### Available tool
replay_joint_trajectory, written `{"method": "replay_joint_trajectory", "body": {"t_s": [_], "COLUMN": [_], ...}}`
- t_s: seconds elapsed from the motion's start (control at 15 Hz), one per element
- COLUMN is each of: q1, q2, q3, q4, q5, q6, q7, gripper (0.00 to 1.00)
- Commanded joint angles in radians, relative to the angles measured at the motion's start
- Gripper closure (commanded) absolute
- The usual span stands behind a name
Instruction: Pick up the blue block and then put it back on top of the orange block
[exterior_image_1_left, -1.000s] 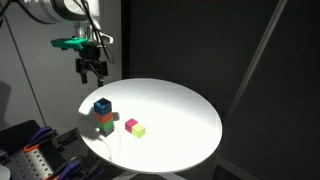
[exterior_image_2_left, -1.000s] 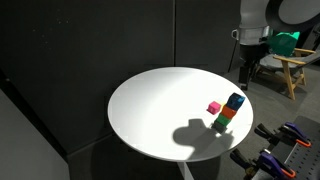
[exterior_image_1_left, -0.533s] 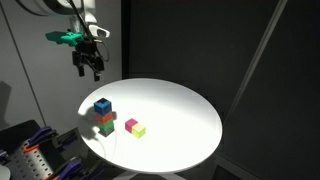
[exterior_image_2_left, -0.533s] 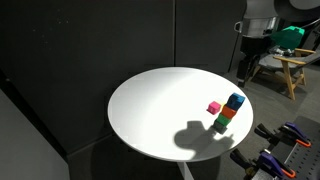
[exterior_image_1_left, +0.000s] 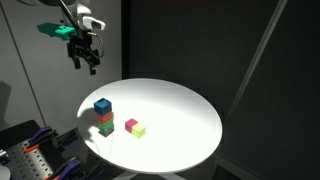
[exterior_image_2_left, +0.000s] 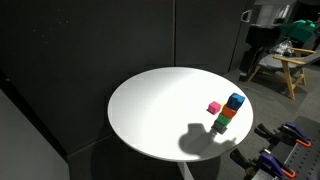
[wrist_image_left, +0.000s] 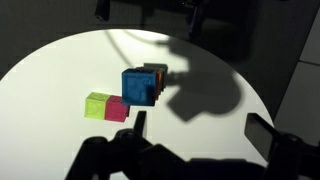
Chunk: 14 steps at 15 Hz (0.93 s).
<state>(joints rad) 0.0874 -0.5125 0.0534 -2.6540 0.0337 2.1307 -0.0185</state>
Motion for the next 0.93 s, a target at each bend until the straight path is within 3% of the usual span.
{"method": "replay_joint_trajectory", "body": {"t_s": [0.0,0.87], "q1": [-0.003,-0.081], "q2": [-0.083,-0.158], "q3": [-0.013,-0.001], "q4": [-0.031,-0.047], "q5": [0.012,-0.018], "q6": [-0.003,-0.042], "q7": [-0.004,0.122], "gripper": [0.0,0.0]}}
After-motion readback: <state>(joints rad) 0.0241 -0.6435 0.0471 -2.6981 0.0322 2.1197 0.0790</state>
